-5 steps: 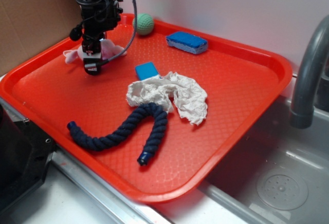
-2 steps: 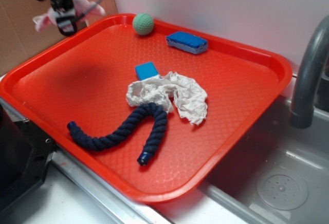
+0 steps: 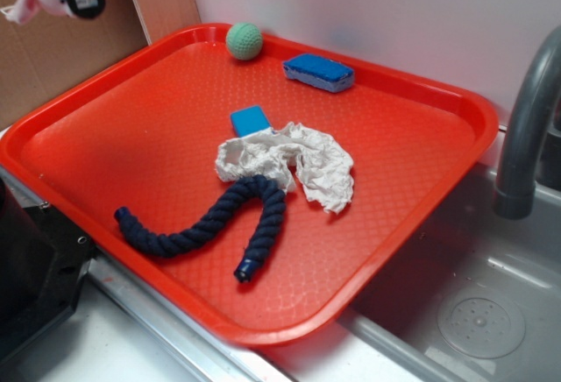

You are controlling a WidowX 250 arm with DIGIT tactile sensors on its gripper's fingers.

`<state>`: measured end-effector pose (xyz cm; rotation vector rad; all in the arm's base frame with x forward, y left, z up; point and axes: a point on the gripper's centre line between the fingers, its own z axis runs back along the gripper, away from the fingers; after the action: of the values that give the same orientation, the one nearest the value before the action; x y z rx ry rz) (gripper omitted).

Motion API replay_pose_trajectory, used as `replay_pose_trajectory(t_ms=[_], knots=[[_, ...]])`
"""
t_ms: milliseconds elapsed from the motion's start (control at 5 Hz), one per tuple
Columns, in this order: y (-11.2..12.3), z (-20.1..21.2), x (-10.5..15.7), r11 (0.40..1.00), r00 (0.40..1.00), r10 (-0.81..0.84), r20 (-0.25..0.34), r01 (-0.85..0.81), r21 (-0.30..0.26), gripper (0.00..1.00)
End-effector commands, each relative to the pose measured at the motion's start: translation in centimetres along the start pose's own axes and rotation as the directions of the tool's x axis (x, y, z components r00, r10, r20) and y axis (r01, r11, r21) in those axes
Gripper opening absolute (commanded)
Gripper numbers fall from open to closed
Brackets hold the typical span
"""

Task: Grab the pink bunny.

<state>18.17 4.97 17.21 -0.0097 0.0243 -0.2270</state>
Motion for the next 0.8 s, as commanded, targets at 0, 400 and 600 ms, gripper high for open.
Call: replay_pose_trajectory(t_ms=[0, 400, 600], knots=[[-1.96, 3.74, -1.9, 0.943, 0.947, 0.289, 0.139, -0.257, -0.211, 0.0], [-1.29, 3.38, -1.54, 0.917, 0.905, 0.399, 0.149, -0.388, -0.094, 0.0], [-1.23, 3.11, -1.4, 0.91, 0.9, 0.414, 0.134, -0.404, -0.092, 0.0]])
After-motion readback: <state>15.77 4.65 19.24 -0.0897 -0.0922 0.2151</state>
